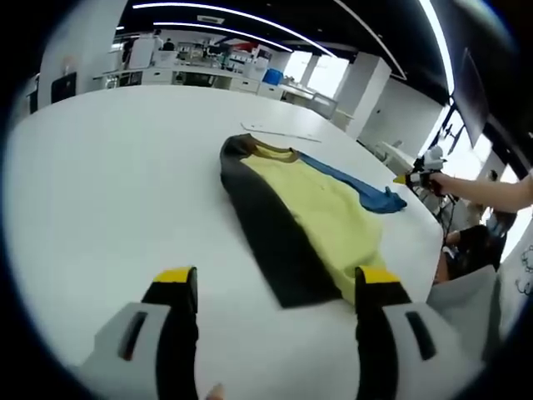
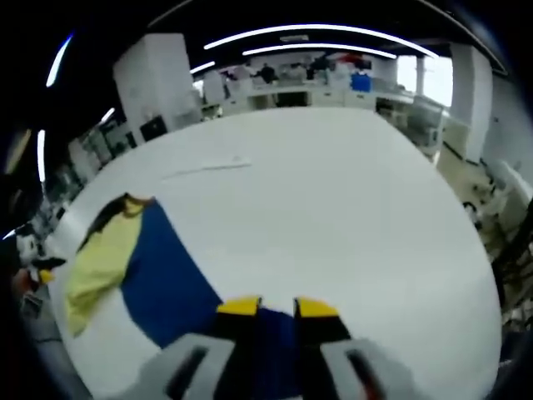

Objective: Fold the garment on the visible template until the final outline fits inside the template.

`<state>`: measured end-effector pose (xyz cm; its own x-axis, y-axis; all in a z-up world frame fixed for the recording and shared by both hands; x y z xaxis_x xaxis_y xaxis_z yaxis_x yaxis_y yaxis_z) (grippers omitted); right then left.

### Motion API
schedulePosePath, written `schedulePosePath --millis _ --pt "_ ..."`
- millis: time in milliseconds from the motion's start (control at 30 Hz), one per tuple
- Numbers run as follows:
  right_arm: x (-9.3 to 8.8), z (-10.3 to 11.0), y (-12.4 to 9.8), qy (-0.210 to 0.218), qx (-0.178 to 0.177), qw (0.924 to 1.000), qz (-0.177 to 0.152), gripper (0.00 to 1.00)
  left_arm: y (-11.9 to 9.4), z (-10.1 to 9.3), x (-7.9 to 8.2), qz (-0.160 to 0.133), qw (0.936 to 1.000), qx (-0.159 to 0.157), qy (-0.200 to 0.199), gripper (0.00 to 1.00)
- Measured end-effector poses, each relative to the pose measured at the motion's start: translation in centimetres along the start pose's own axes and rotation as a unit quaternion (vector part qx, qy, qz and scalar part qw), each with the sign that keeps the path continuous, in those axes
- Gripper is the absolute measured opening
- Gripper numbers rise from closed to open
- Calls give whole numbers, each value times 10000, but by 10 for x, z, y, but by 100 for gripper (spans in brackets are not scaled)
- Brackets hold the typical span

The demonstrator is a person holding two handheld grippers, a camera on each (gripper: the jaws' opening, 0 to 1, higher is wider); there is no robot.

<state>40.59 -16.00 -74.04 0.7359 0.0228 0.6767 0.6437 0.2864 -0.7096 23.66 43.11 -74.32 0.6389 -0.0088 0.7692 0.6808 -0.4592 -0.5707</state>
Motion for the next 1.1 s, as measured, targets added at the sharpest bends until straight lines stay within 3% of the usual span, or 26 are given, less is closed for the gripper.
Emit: schedulePosePath --millis 167,233,433,567,833,1100 --pt "-10 -2 -7 -32 -82 10000 25 40 -2 -1 -2 -11 10000 0 -12 74" --pt "-14 -6 -9 1 -142 9999 77 42 -3 -1 -3 -9 10000 1 -16 74" --pt "-24 -19 -15 153 -204 9996 149 37 -4 -1 -4 -15 10000 2 -27 74" --pt "-39 -19 -26 222 -325 9990 230 33 -5 -2 -4 -28 10000 2 -22 74" --pt "-59 -16 -29 731 -291 9966 263 25 -4 -4 -5 -25 10000 -19 -25 74" --pt "-61 -15 -25 756 -227 9964 300 18 -1 -7 -6 -12 10000 -37 -47 74"
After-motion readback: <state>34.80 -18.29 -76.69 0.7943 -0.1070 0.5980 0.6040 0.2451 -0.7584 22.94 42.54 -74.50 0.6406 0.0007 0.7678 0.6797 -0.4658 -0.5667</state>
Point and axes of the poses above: the point that each gripper's makers call its tool centre point, and the gripper's own axes: y roughly forward along the fingers, z roughly to its left, x roughly out of its top, the point moved 9 cm from there along -y, roughly backward along the fingers, and after that the axes turned 4 degrees about y, right-handed, at the moved point
